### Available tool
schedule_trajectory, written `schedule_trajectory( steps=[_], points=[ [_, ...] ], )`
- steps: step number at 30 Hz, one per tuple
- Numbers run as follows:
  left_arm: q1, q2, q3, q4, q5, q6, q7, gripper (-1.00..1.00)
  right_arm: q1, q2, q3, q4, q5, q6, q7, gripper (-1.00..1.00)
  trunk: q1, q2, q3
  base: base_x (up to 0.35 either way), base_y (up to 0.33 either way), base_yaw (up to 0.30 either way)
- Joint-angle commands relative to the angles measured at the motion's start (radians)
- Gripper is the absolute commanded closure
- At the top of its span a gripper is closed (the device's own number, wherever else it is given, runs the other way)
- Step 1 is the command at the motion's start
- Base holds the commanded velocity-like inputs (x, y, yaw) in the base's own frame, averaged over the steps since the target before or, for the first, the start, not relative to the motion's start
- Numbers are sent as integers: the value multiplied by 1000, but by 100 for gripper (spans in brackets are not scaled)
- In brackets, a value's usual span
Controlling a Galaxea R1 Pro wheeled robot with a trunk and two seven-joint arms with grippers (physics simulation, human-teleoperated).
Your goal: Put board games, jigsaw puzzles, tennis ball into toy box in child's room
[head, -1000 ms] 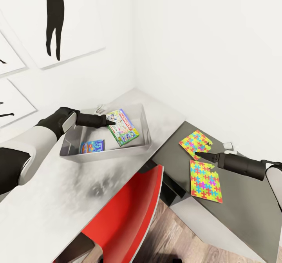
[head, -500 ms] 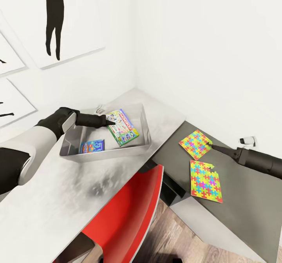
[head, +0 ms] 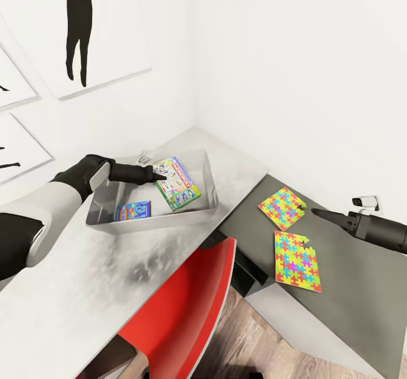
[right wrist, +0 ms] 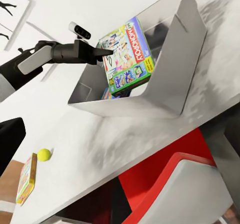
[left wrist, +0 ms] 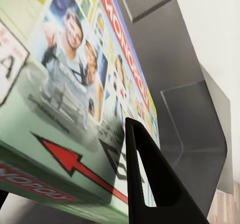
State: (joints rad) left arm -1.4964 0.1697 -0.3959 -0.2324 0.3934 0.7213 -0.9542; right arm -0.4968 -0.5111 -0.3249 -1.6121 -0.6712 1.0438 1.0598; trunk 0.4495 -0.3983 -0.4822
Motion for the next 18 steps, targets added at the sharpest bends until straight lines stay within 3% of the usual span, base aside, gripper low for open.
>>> schedule_trajectory(
  steps=[1,18],
  points=[
    [-1,1,-5,0,6,6,-1,100,0,1,-1,0,2,3,6,-100,1,-2,-2,0,0,0],
    [-1,1,-5,-1,5,6,-1,100,1,5,-5,0,2,3,14,-100,1,-2,-18,0,0,0]
  ],
)
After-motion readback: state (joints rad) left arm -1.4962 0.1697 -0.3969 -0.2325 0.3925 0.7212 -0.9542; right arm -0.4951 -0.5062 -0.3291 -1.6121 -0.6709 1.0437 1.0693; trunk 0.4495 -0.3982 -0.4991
